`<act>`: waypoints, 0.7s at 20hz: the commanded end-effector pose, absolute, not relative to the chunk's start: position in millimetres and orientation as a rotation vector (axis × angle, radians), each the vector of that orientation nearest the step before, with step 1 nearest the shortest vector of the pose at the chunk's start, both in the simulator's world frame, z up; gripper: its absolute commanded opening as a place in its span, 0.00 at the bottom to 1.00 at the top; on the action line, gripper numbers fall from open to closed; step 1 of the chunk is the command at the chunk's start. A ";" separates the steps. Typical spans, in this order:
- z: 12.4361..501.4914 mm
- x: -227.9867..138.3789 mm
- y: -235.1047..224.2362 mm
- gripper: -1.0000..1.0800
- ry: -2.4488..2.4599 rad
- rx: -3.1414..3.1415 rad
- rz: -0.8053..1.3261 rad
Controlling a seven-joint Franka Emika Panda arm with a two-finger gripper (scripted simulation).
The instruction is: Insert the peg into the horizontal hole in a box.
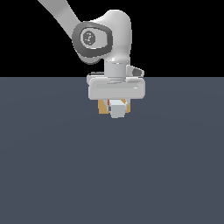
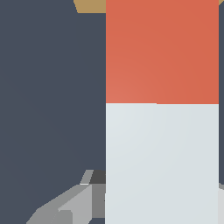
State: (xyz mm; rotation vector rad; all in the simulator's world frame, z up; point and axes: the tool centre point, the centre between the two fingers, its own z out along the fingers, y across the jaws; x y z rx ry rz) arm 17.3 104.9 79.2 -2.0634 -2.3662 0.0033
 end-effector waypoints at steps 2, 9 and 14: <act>86.2 25.3 124.1 0.00 -2.366 -2.067 0.000; 89.4 30.8 136.7 0.00 -2.366 -2.067 0.000; 89.1 30.8 135.7 0.00 -2.366 -2.067 0.000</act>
